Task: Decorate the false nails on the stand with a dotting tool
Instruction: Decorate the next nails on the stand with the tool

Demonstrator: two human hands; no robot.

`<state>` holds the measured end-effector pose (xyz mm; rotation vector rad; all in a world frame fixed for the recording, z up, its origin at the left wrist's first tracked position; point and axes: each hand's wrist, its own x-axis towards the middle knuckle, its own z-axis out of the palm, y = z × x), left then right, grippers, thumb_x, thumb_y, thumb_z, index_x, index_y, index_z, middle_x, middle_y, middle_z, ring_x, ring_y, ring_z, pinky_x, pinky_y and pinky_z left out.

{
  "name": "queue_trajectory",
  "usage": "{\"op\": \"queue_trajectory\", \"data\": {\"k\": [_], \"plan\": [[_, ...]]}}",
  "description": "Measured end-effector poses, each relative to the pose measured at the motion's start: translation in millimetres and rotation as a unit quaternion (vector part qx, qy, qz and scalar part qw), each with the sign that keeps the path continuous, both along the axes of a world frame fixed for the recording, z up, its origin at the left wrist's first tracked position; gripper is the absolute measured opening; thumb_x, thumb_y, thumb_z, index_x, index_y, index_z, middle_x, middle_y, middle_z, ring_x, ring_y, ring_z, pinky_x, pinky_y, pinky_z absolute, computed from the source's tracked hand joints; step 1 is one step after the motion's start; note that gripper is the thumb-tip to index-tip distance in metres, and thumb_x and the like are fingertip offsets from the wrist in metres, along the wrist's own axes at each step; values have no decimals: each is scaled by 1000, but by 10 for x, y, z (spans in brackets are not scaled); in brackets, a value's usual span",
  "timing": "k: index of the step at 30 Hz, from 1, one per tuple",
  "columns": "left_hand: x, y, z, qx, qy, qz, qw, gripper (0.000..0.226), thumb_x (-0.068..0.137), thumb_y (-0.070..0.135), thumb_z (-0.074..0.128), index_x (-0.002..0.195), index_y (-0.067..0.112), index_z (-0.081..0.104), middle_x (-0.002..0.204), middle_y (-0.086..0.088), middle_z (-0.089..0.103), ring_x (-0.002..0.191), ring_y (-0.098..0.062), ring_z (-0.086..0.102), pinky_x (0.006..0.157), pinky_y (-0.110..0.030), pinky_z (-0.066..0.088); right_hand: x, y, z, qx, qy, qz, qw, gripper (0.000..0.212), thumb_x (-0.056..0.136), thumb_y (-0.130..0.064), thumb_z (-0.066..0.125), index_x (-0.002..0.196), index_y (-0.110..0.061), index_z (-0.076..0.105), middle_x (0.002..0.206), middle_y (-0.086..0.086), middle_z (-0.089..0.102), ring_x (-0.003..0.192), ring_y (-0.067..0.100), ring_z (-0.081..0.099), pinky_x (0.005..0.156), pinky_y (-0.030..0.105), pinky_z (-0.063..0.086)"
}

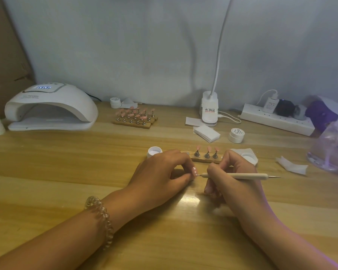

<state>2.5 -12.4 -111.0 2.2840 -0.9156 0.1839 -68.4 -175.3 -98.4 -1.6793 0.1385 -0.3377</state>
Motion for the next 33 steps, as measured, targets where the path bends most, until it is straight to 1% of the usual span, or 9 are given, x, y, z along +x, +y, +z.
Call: {"op": "queue_trajectory", "data": {"k": [3,7,11,15,17,23,25,30,33], "plan": [[-3,3,-1,-3,-1,-3,1000,3,86,36,68,88,35,65,93,21,64,70,2,50,60,-24,35,0,1,4,2,-2,0,1000,19,80,-1,59,70,-6,43,51,17,62,40,14,51,39,21,38],[-1,0,-4,-2,-2,-2,1000,3,87,36,67,88,35,65,93,21,64,70,2,50,60,-24,34,4,2,3,-4,-4,0,1000,19,79,-1,59,69,-7,43,50,16,62,40,14,52,40,21,39],[-5,-4,0,-3,-3,-3,1000,3,87,34,69,88,34,66,92,21,65,70,8,49,59,-23,31,13,-1,-15,-4,-3,-5,1000,20,79,0,59,68,-8,43,50,16,62,40,13,52,40,22,40],[-5,-4,0,1,-2,-1,1000,4,87,37,67,88,33,66,93,21,65,69,4,49,60,-24,33,16,-4,-17,2,-6,-5,1000,21,80,0,58,68,-8,43,49,16,62,38,14,51,39,20,38],[-6,-4,1,2,0,0,1000,5,87,37,66,89,33,66,94,21,65,70,2,49,61,-24,34,14,0,-18,-2,-7,-5,1000,22,80,0,59,68,-9,43,50,16,62,39,14,52,39,21,39],[-2,2,2,3,6,0,1000,2,87,34,68,88,34,66,94,21,65,72,6,49,63,-25,35,18,0,-24,-24,-1,-10,1000,20,80,-3,59,68,-8,43,50,14,63,43,14,53,49,27,42],[-3,2,2,3,5,-1,1000,2,87,33,68,89,34,66,94,21,65,73,5,50,63,-25,35,17,0,-24,-19,-1,-11,1000,20,80,-2,59,69,-7,43,50,14,63,43,14,53,48,27,42],[1,1,10,1,6,-7,1000,4,87,32,68,89,35,66,94,21,65,73,5,51,61,-25,37,16,3,-21,1,-7,-11,1000,20,80,-1,59,69,-8,43,50,17,62,40,14,52,41,20,39],[-1,0,7,1,6,-4,1000,3,87,33,68,89,34,66,94,21,64,72,4,51,61,-25,38,14,0,-29,-5,-7,-7,1000,19,80,-1,59,69,-7,44,51,16,63,41,14,53,41,20,40]]}}
